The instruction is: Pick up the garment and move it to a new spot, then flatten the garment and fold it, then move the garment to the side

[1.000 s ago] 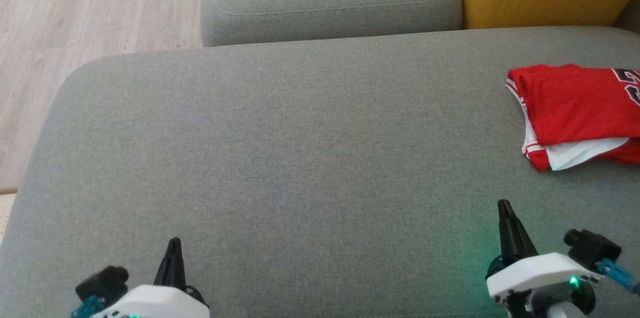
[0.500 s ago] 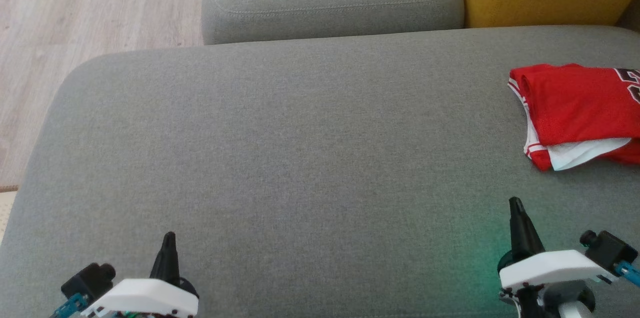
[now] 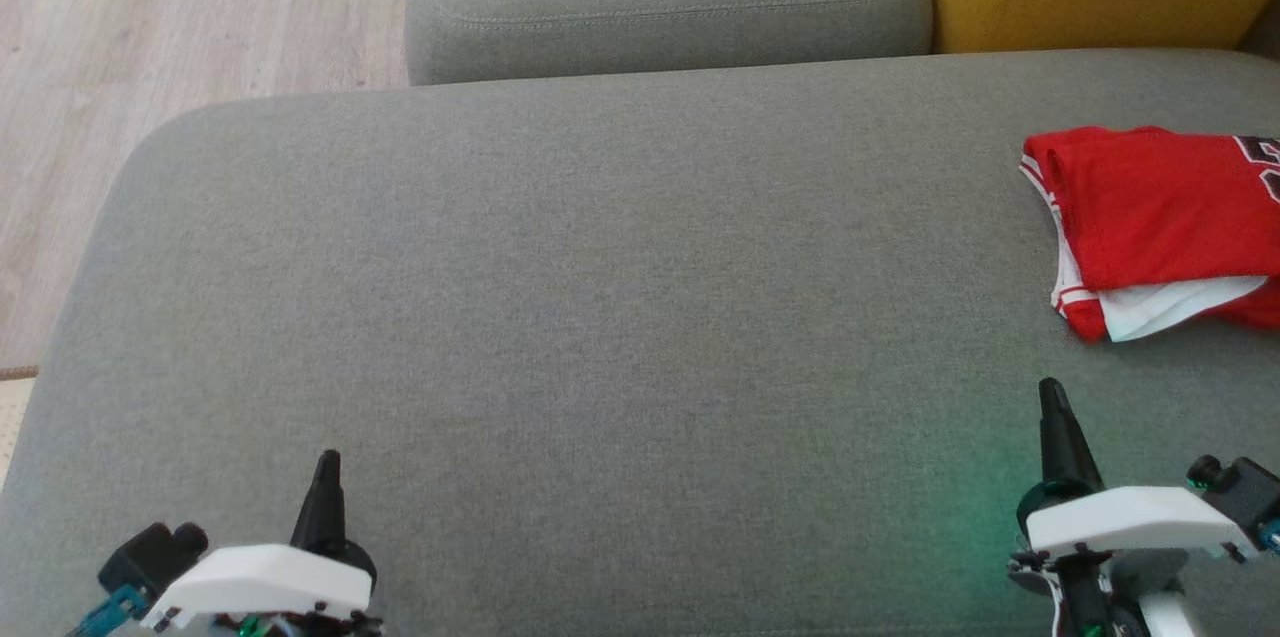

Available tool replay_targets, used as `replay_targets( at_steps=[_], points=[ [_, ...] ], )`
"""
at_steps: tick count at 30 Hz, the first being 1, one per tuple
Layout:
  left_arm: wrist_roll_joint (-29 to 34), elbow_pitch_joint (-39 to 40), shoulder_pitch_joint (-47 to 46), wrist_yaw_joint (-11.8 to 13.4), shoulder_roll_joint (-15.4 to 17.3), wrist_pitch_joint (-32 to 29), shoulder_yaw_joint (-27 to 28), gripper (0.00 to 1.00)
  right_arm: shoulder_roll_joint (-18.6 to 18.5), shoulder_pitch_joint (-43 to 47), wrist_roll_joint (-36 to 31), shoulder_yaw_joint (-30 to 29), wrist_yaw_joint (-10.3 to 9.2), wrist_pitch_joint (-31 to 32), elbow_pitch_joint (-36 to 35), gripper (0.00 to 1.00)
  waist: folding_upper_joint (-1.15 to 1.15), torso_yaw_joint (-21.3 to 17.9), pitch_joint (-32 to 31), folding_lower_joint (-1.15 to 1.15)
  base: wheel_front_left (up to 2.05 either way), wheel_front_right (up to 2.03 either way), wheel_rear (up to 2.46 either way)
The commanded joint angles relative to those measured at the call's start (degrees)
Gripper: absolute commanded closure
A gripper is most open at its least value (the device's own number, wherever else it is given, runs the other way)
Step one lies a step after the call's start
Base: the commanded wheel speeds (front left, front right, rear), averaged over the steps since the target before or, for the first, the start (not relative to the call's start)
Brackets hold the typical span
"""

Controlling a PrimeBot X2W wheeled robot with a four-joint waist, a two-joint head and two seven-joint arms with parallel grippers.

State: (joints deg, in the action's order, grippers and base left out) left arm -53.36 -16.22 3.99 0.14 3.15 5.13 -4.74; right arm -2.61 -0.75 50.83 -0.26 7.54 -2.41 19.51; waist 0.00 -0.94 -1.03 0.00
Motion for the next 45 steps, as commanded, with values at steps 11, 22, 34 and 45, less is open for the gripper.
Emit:
replay_targets(
  at_steps=[11,22,34,45],
  points=[
    [-7.72,2.01,-4.45,-1.67,0.57,-1.98,2.97,1.00,-0.56,-3.41,8.20,-0.74,-0.03,1.67,-2.72,1.00,0.00,0.17,0.22,0.00,0.00,0.00,0.00],
    [-13.76,2.05,-5.51,-2.79,0.56,-3.63,4.32,1.00,-0.58,-3.78,14.53,-1.68,-0.04,2.95,-3.25,1.00,0.00,0.32,0.40,0.00,0.00,0.00,0.00],
    [-22.16,2.10,-6.99,-4.36,0.54,-5.95,6.23,1.00,-0.60,-4.30,23.35,-3.02,-0.04,4.76,-3.98,1.00,0.00,0.52,0.66,0.00,0.00,0.00,0.00],
    [-28.76,2.13,-8.16,-5.59,0.51,-7.79,7.77,1.00,-0.60,-4.71,30.28,-4.08,-0.05,6.20,-4.56,1.00,0.00,0.68,0.87,0.00,0.00,0.00,0.00]
  ],
)
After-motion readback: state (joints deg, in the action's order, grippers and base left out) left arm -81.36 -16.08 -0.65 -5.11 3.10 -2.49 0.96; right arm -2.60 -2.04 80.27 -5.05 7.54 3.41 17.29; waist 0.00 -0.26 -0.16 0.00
